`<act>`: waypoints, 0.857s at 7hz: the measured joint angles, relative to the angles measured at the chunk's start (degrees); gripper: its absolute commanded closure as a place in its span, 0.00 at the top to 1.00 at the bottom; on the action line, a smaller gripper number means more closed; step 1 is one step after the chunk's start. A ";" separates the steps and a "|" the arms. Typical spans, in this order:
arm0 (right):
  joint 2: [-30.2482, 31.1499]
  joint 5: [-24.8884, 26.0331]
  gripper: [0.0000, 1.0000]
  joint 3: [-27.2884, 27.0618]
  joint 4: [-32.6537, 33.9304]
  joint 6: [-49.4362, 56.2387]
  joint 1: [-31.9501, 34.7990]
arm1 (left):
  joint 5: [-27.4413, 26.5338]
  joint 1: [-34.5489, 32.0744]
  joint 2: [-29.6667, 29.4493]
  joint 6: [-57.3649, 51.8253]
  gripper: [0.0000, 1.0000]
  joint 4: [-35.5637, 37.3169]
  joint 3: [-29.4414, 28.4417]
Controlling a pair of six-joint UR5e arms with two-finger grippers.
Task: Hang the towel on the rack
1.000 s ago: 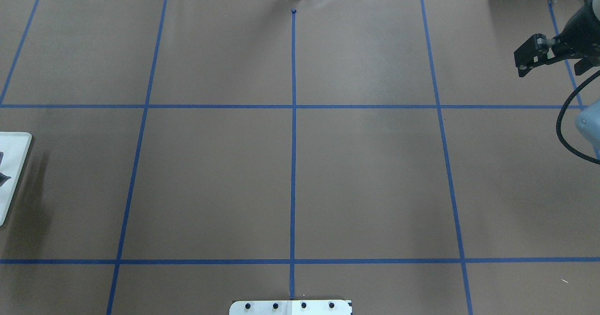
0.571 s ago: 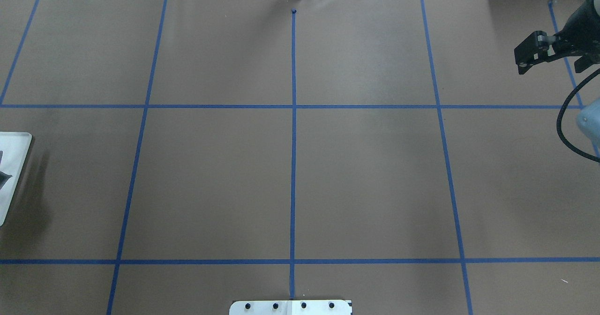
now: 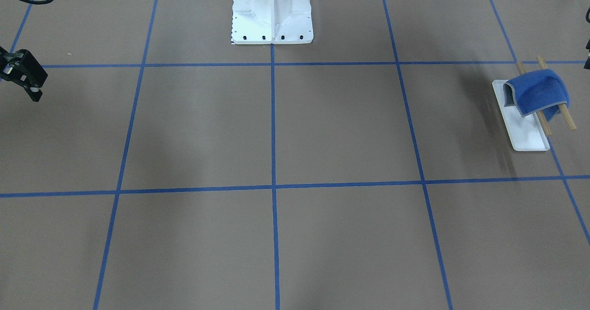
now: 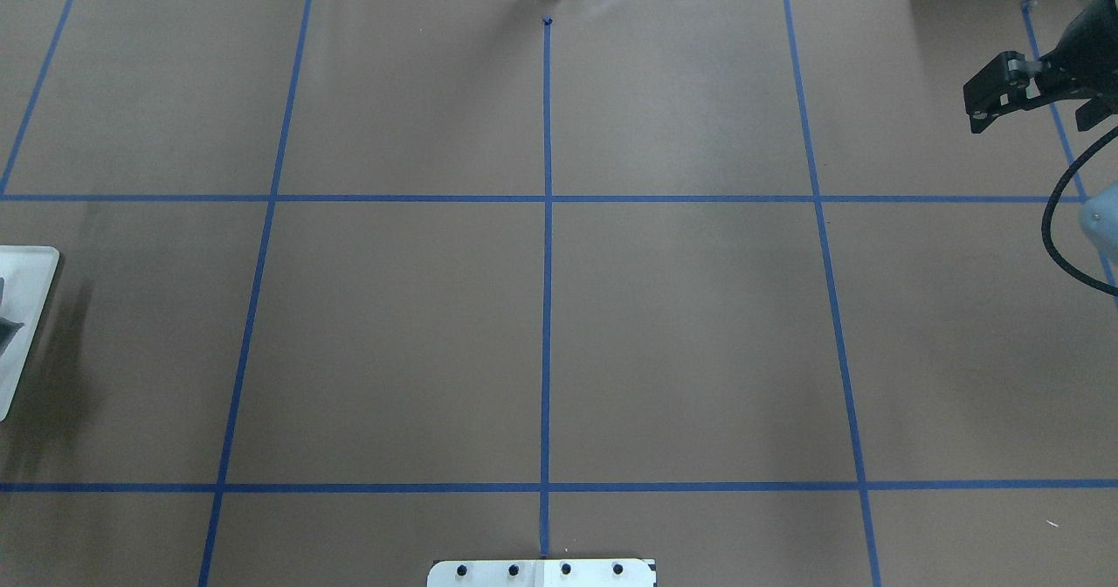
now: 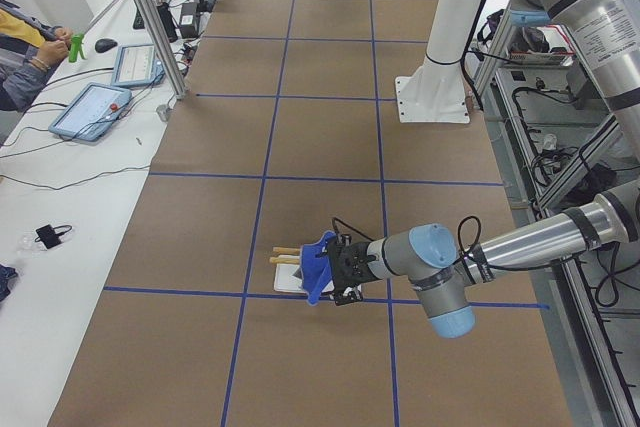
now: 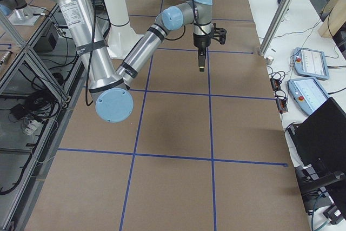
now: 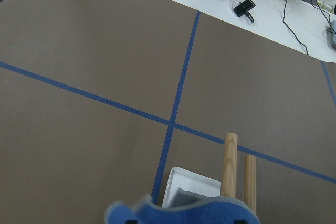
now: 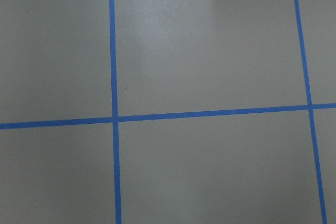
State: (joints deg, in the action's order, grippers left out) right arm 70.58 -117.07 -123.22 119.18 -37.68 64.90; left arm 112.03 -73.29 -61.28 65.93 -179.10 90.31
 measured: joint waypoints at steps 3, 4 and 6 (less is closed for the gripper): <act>0.18 -0.02 1.00 0.08 0.00 0.58 2.07 | 0.99 -3.93 -2.96 -13.75 0.97 2.87 -3.61; 0.38 -0.20 1.00 0.17 0.02 1.50 2.88 | 3.62 -8.51 -6.63 -22.87 0.97 9.19 -4.26; 0.58 -1.73 1.00 1.74 0.03 4.81 5.30 | 8.81 -16.40 -17.02 -36.95 0.97 27.50 -4.61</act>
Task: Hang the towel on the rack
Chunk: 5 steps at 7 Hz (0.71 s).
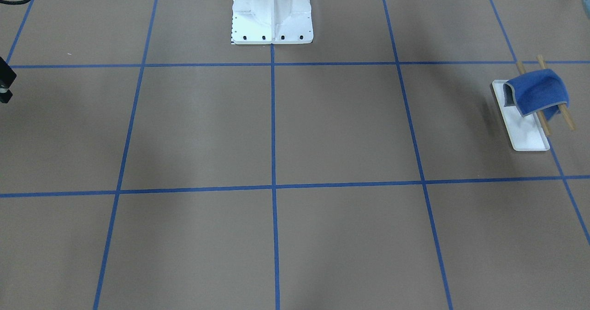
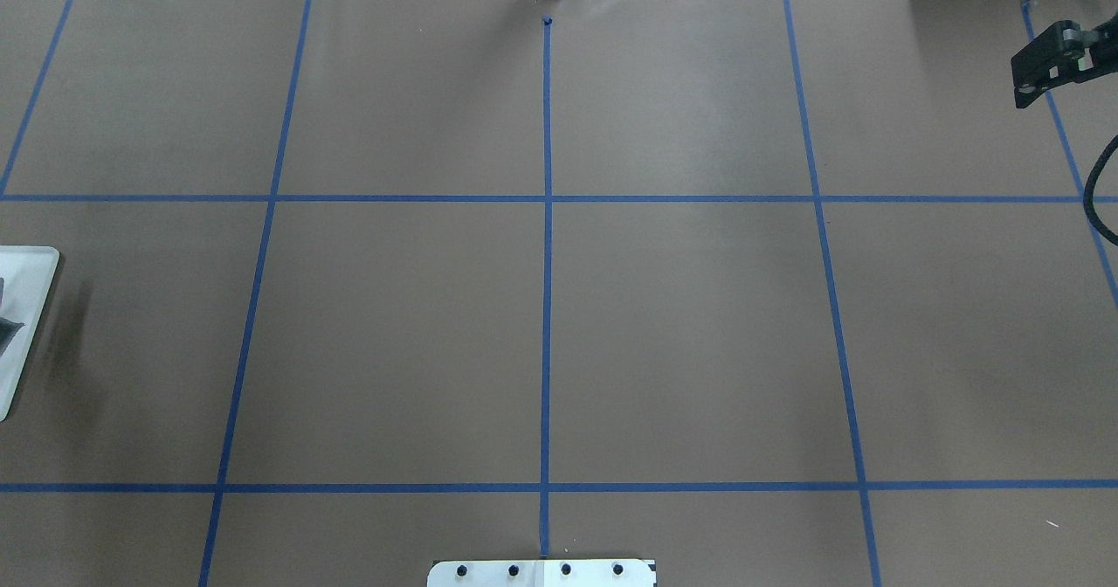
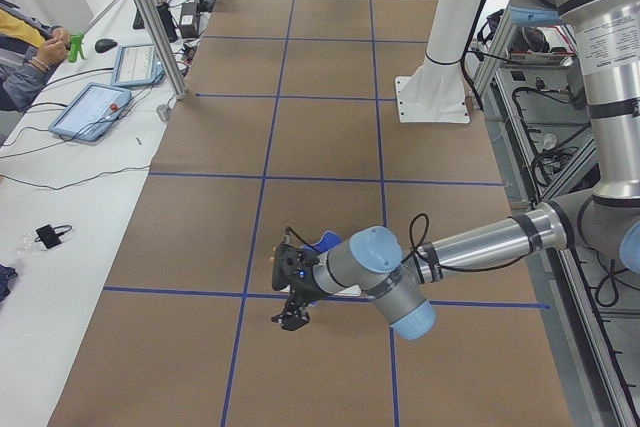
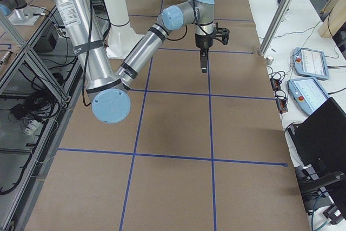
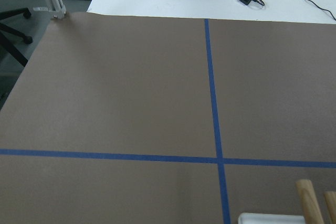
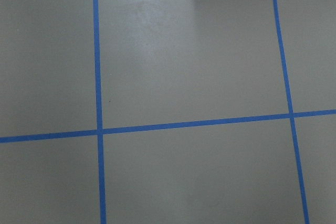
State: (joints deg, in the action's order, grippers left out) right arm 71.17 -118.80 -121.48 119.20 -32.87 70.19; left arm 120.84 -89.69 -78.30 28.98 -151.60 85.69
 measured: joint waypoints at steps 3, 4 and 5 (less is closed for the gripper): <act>0.44 -4.76 1.00 8.01 -3.24 9.77 5.47 | 1.86 -2.04 -14.82 -11.43 0.97 28.60 -0.16; 1.19 -6.57 1.00 10.75 -4.81 13.88 7.04 | 4.56 -2.14 -18.07 -15.43 0.97 37.67 -0.10; 2.67 -7.88 1.00 12.58 -6.43 17.61 8.21 | 9.09 -2.34 -19.87 -20.17 0.97 45.13 0.04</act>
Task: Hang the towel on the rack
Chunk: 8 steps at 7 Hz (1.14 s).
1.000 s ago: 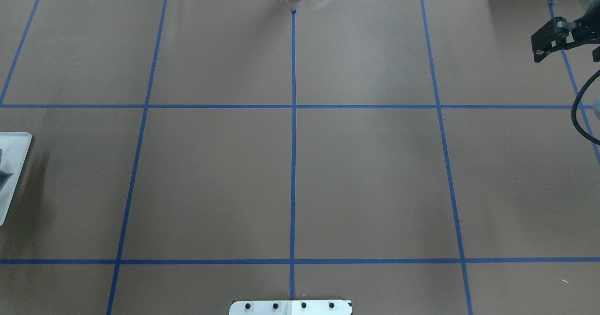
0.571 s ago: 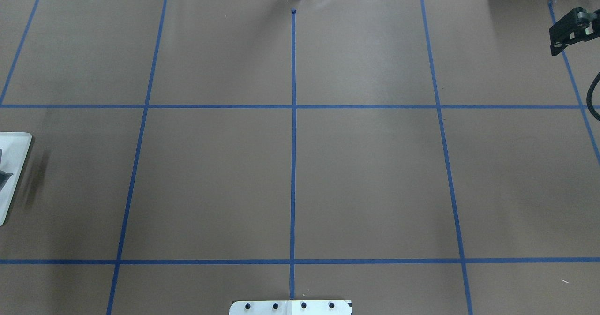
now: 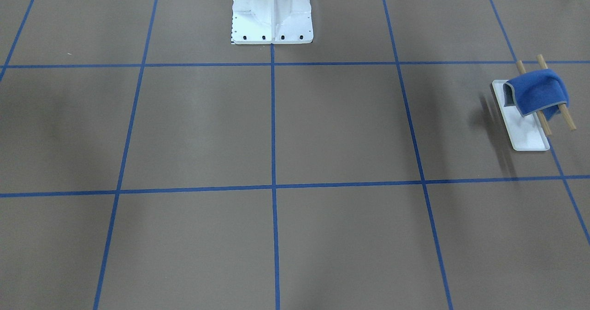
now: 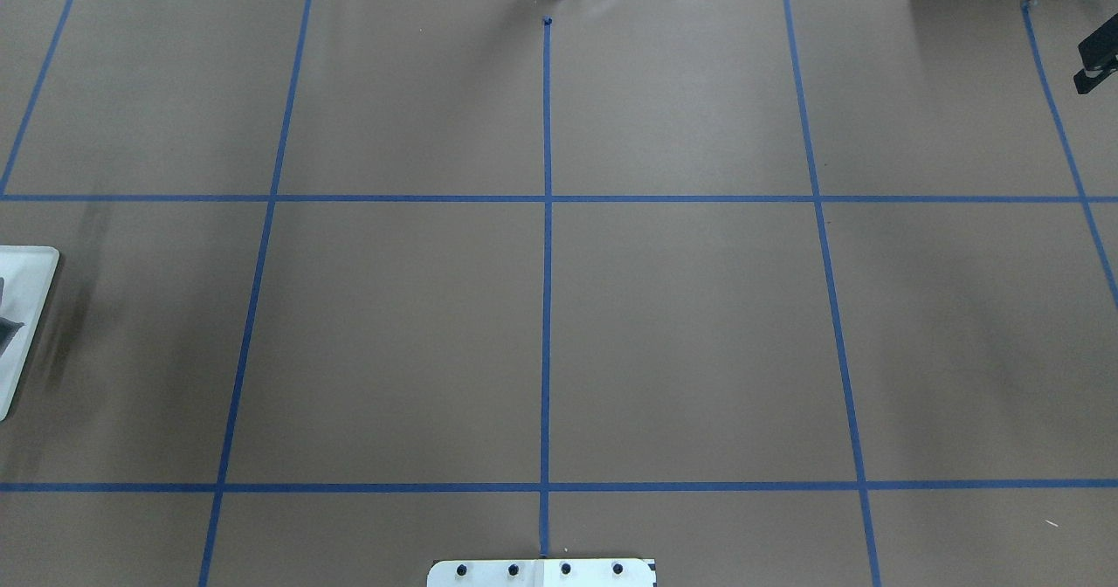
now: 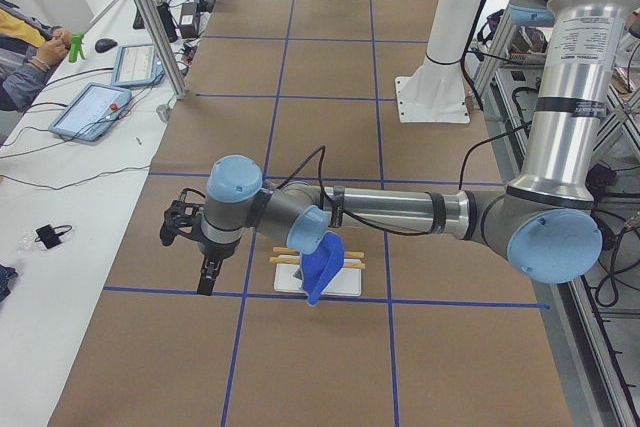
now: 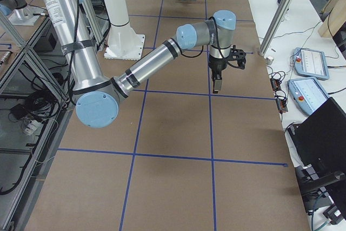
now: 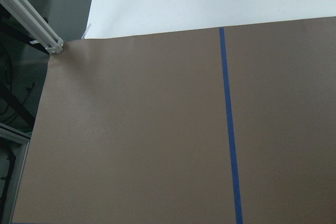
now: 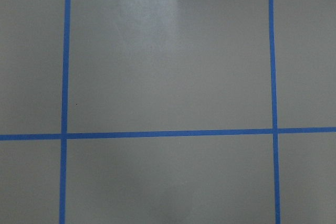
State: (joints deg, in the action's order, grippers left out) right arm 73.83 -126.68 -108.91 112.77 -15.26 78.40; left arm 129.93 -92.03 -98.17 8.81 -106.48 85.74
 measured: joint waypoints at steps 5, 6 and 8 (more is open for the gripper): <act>16.36 -7.49 1.00 -0.25 -11.92 13.49 6.03 | 3.83 0.51 -0.40 -12.33 0.98 19.27 2.88; 17.88 -7.94 1.00 -1.37 -13.02 13.70 6.08 | 3.52 1.04 -0.16 -12.61 0.98 21.23 3.54; 17.92 -4.47 1.00 -2.21 -13.50 13.67 3.52 | 3.81 2.02 1.99 -12.61 0.98 22.15 5.46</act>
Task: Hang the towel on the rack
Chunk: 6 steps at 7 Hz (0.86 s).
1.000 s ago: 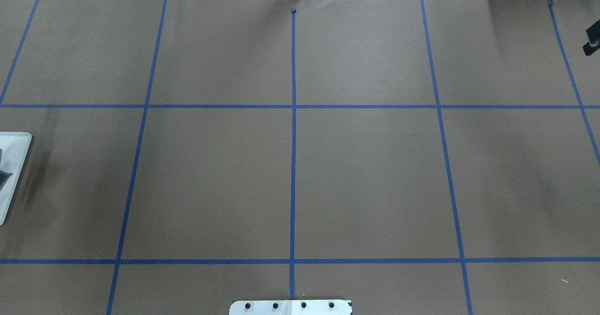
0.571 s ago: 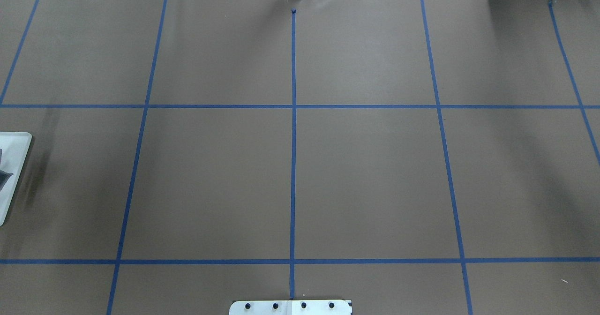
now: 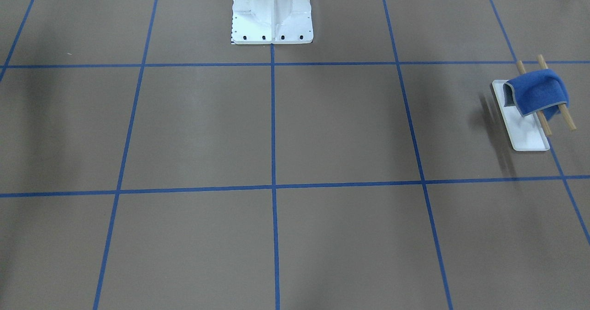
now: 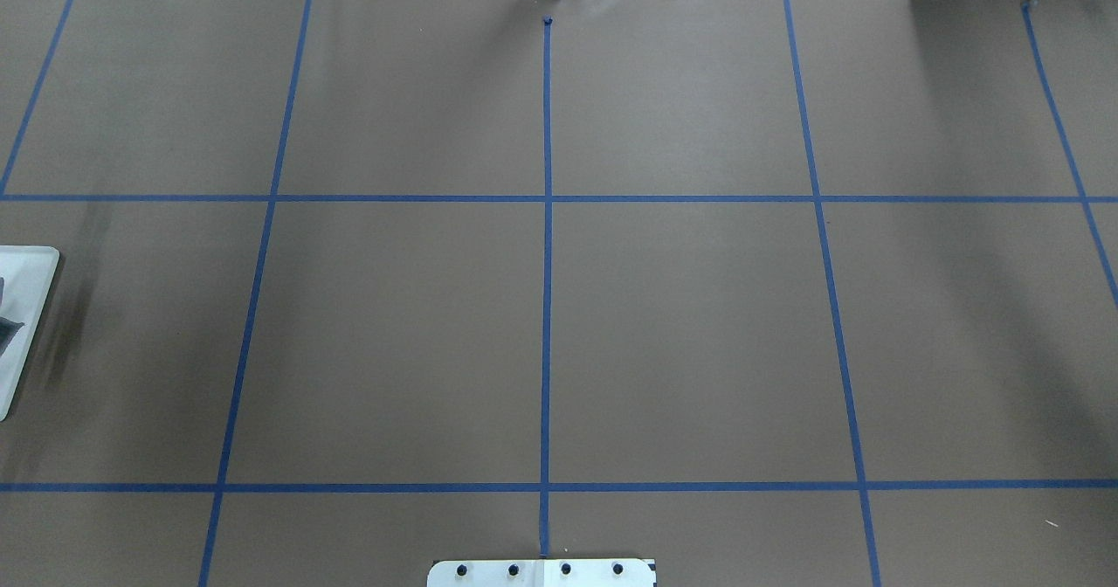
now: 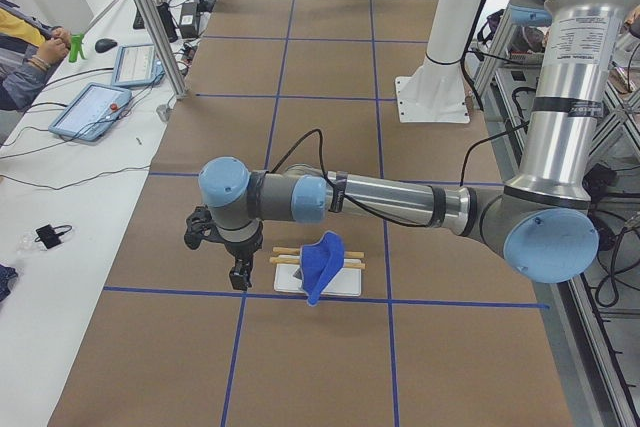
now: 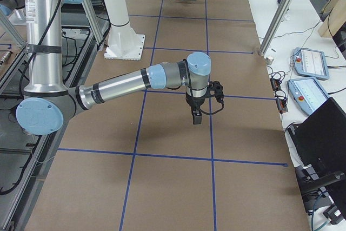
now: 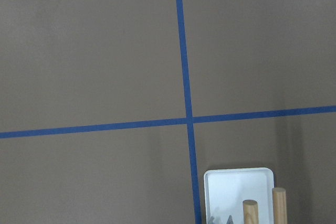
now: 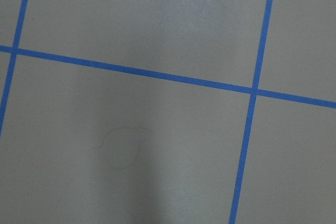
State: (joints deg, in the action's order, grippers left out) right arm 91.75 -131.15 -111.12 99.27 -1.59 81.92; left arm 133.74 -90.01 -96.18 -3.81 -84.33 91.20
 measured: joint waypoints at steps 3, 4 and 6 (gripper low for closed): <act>-1.18 2.70 1.00 0.29 0.16 -0.06 -3.49 | 0.58 0.32 0.89 -0.17 0.98 -0.56 0.82; -1.86 2.29 1.00 1.17 0.15 0.04 -3.68 | 0.62 0.35 1.02 -0.20 0.98 -0.99 0.76; -2.86 1.33 1.00 1.99 0.15 -0.07 -3.76 | 0.79 0.36 1.19 0.02 0.98 -1.21 0.86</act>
State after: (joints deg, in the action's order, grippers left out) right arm 88.89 -129.82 -109.13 99.42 -1.66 78.16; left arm 134.53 -89.65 -94.99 -3.79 -85.54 92.06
